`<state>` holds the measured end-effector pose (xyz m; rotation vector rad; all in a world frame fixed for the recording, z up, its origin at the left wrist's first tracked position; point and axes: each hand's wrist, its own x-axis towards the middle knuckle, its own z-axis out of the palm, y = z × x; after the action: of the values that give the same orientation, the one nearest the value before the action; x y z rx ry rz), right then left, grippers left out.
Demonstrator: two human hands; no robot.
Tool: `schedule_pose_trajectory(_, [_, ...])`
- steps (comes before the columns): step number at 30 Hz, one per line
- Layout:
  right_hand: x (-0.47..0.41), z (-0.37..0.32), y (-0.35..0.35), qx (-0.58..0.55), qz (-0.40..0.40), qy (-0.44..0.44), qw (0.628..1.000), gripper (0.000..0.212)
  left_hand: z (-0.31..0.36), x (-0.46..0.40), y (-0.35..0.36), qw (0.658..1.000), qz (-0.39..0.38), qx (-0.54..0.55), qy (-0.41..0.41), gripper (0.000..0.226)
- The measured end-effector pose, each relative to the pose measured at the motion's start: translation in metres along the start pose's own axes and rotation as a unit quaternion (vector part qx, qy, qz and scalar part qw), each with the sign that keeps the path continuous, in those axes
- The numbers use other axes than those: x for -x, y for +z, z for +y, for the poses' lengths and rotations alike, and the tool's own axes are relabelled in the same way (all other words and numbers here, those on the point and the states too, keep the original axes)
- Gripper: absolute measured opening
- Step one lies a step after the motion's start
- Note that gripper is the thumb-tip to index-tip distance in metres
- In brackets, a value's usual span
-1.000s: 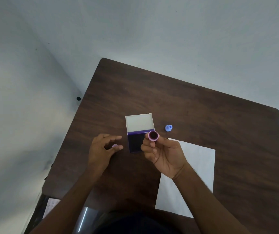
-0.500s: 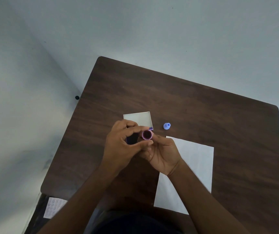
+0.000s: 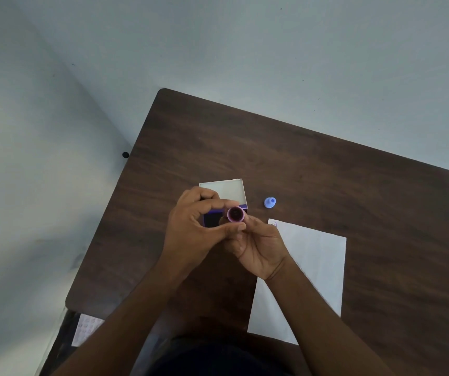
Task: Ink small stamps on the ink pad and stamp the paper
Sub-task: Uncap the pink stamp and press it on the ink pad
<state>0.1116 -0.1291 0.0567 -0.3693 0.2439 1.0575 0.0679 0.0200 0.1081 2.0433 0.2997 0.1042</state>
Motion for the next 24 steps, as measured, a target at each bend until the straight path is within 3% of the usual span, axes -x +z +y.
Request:
schedule_pose_trajectory(11, [0.007, -0.009, -0.012, 0.032, 0.022, 0.003, 0.999, 0.029, -0.034, 0.013, 0.002, 1.000, 0.006, 0.022, -0.014, 0.050])
schedule_pose_trajectory(15, [0.009, -0.017, -0.014, 0.156, 0.152, -0.013, 0.976, 0.020, -0.067, 0.020, 0.007, 0.994, -0.040, -0.049, -0.087, 0.043])
schedule_pose_trajectory(17, [0.005, -0.018, -0.014, 0.257, 0.252, -0.029, 0.933, 0.021, -0.077, 0.025, 0.012, 0.988, -0.068, -0.084, -0.110, 0.042])
schedule_pose_trajectory(20, [-0.006, -0.017, -0.017, 0.419, 0.364, -0.046, 0.830, 0.020, -0.084, 0.028, 0.020, 0.979, -0.087, -0.146, -0.113, 0.049])
schedule_pose_trajectory(24, [-0.021, -0.005, -0.025, 0.679, 0.388, -0.077, 0.618, 0.019, -0.091, 0.020, 0.029, 0.968, -0.087, -0.207, -0.115, 0.054])
